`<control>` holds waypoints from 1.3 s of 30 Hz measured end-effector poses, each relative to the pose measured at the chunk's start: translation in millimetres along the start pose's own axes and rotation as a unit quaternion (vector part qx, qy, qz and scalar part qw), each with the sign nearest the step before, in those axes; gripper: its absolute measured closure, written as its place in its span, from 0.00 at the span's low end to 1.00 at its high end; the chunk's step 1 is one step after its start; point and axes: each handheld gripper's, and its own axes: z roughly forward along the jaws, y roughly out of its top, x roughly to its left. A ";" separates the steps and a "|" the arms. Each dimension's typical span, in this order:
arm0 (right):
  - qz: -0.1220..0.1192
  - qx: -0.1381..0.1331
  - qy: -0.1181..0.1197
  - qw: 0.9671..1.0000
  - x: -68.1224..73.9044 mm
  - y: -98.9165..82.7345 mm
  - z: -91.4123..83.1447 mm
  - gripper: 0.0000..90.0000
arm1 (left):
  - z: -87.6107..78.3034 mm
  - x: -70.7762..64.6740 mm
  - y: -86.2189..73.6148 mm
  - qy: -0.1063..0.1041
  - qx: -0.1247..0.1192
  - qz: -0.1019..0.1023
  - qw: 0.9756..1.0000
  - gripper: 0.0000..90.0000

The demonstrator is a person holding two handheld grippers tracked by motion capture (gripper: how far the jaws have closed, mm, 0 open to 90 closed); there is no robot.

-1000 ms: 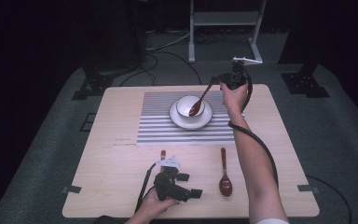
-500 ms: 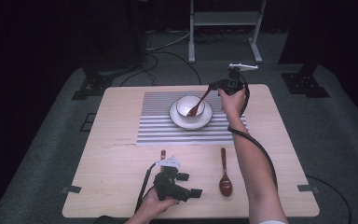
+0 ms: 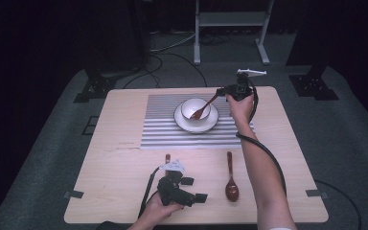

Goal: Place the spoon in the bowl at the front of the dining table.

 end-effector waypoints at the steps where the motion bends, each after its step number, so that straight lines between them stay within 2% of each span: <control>1: 0.001 0.002 -0.001 1.000 -1.2 -0.5 0.2 0.88 | 0.0 0.1 0.1 0.000 0.000 0.000 1.000 0.06; 6: 0.006 0.012 -0.002 1.000 -9.2 -3.1 0.9 0.85 | 0.0 0.4 0.3 0.001 0.000 0.000 1.000 0.06; 12: 0.011 0.021 0.007 1.000 -17.5 -7.9 -1.1 0.77 | -0.1 1.1 0.8 0.002 -0.001 0.000 1.000 0.06; 24: 0.003 0.048 0.025 0.999 -20.9 -19.4 -6.7 0.67 | -0.4 1.9 0.8 0.005 -0.002 -0.003 1.000 0.06; 39: -0.002 0.054 0.050 0.997 -34.6 -36.7 -29.7 0.59 | -3.5 3.0 -0.3 0.008 -0.006 -0.004 1.000 0.06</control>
